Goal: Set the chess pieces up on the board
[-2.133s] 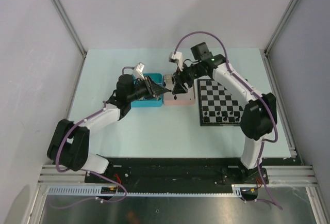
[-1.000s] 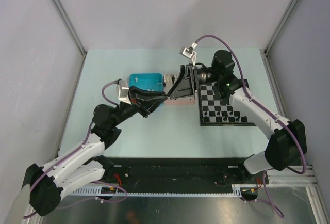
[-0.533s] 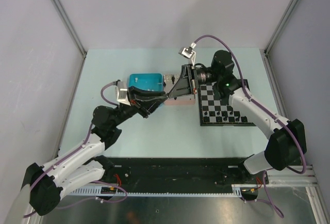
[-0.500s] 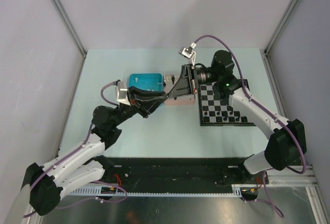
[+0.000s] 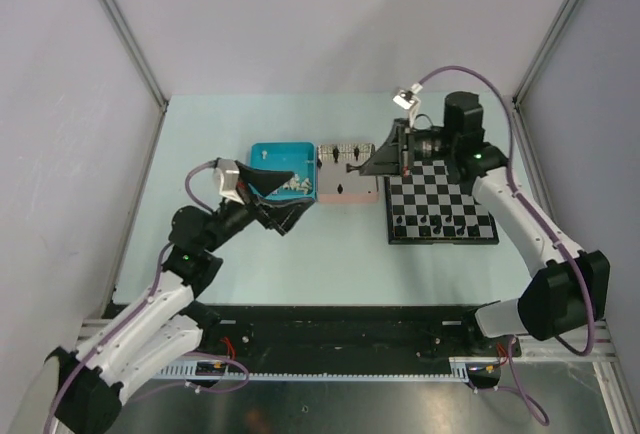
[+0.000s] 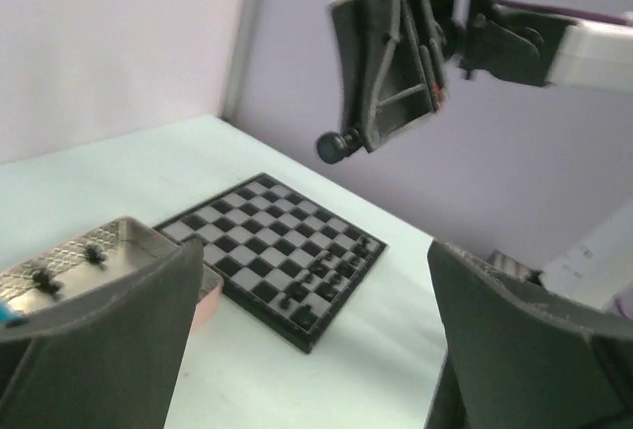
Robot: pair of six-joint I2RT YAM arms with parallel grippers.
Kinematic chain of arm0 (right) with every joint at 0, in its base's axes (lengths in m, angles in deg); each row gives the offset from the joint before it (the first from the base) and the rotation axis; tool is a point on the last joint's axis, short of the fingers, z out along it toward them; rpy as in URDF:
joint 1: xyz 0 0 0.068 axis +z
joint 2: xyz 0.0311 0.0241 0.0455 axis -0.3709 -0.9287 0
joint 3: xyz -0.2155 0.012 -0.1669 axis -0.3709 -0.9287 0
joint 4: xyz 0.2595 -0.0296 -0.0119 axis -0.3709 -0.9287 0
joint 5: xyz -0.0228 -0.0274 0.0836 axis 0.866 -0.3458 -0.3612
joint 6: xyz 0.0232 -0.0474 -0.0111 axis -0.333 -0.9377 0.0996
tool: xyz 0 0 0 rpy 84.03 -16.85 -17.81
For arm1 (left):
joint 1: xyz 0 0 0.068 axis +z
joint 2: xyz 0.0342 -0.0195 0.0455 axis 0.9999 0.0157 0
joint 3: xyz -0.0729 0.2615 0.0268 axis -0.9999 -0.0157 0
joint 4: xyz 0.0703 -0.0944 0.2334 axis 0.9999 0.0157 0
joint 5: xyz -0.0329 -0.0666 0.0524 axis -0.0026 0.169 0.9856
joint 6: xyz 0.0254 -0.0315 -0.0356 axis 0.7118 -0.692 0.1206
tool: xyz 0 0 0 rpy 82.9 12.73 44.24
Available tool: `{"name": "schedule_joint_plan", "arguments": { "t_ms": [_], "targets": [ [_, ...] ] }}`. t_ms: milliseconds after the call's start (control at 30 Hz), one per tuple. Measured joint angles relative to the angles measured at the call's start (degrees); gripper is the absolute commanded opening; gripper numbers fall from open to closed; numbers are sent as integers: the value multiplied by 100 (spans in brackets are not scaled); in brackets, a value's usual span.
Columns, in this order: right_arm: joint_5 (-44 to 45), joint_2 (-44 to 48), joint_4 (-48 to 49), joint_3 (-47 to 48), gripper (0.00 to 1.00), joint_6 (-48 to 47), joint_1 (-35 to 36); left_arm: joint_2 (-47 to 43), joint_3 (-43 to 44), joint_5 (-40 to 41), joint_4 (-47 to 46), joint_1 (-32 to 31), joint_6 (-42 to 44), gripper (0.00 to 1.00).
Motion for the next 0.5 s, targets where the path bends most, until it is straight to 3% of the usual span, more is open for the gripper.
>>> {"name": "schedule_joint_plan", "arguments": {
  "t_ms": [133, 267, 500],
  "targets": [
    [940, 247, -1864, 107, 1, -1958, -675, -476, 317, 240, 1692, 483, 496, 100],
    [2216, 459, -3246, 122, 2, -3460, -1088, -402, 1128, 848, 3587, 599, 1338, 100],
    [3991, 551, -4900, 173, 2, -5239, -1856, -450, 1172, 1543, 5184, 601, 2199, 100]
  ]
}}
